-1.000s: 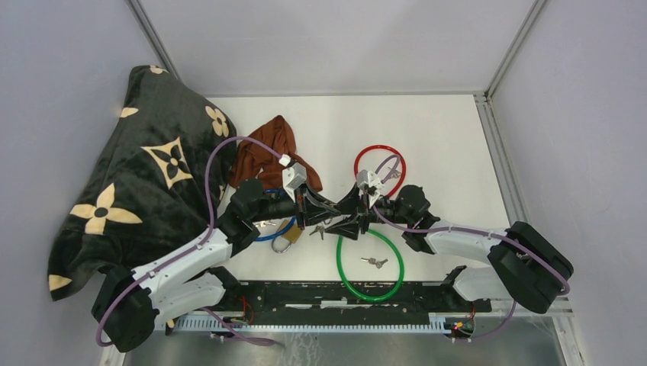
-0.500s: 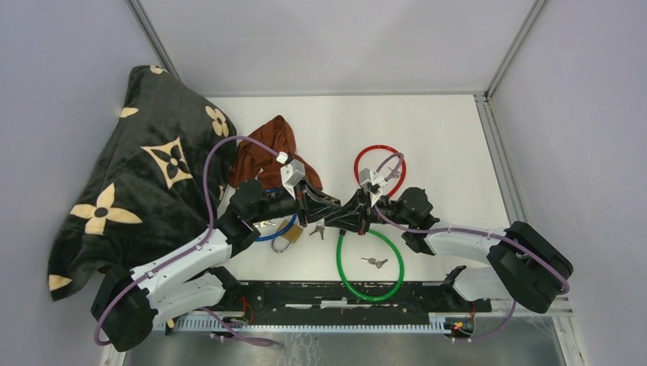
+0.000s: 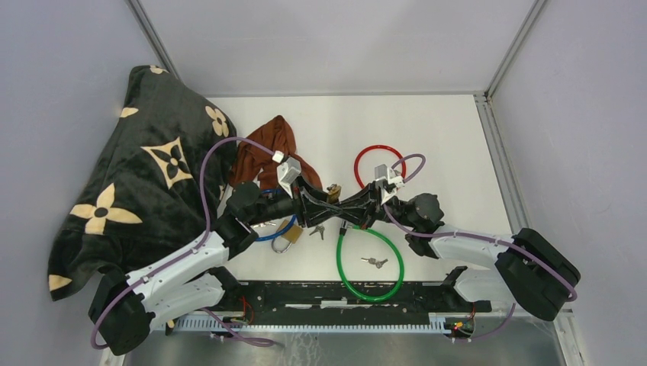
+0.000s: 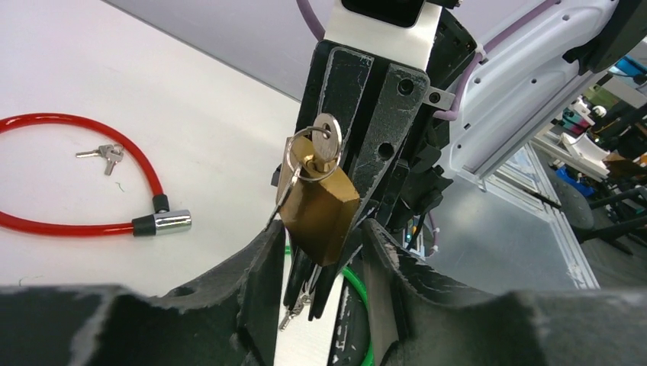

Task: Lock with the key
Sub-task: Lock the lock.

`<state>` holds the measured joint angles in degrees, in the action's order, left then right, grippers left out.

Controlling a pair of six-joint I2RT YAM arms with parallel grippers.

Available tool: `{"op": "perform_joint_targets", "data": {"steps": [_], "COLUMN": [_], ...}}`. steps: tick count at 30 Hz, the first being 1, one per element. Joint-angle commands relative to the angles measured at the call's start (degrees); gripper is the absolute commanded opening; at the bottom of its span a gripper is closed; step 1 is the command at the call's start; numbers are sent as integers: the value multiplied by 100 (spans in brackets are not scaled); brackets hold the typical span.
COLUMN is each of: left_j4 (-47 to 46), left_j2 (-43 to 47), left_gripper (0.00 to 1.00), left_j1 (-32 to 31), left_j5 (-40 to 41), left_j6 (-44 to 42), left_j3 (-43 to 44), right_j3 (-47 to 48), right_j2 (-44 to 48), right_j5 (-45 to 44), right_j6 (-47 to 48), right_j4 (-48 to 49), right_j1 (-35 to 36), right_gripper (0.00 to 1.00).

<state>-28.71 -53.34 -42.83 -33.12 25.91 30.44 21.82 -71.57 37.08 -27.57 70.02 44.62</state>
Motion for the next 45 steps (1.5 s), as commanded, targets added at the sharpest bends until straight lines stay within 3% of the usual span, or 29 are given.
{"op": "perform_joint_targets", "data": {"steps": [1, 3, 5, 10, 11, 14, 18, 22, 30, 37, 45], "left_j4": [-134, -75, -69, 79, 137, 249, 603, 1046, 1536, 2131, 2232], "left_j2": [169, 188, 207, 214, 223, 275, 324, 318, 306, 181, 153], "left_gripper": [40, 18, 8, 2, 2, 2, 2, 2, 2, 2, 2], "left_j1": [77, 90, 99, 101, 107, 116, 117, 117, 112, 116, 101], "left_j5": [-20, 132, 194, 331, 410, 440, 190, -22, -647, -706, -832], "left_j6": [116, 103, 99, -113, -201, -540, -1252, -1836, -2180, -2915, -2981], "left_j3": [168, 148, 139, 170, 177, 201, 217, 240, 384, 514, 532], "right_j3": [-3, 6, 27, 86, 102, 85, 358, 1073, 2511, 3255, 3582], "right_j2": [161, 159, 161, 230, 300, 703, 1465, 1838, 1546, 891, 446], "right_j5": [-164, -144, -122, -1, 53, 274, 173, 142, 3, 1095, 1281], "right_j6": [37, 47, 80, 368, 503, 1295, 2946, 4213, 5187, 5160, 4714], "right_j4": [608, 588, 521, 63, -141, -1245, -3873, -6070, -8359, -8846, -8672], "right_j1": [2, -2, -1, 3, -2, -14, -84, -172, -358, -347, -252], "right_gripper": [0, 0, 0, 0, 8, 47, 68, 70, 70, 67, 59]}}
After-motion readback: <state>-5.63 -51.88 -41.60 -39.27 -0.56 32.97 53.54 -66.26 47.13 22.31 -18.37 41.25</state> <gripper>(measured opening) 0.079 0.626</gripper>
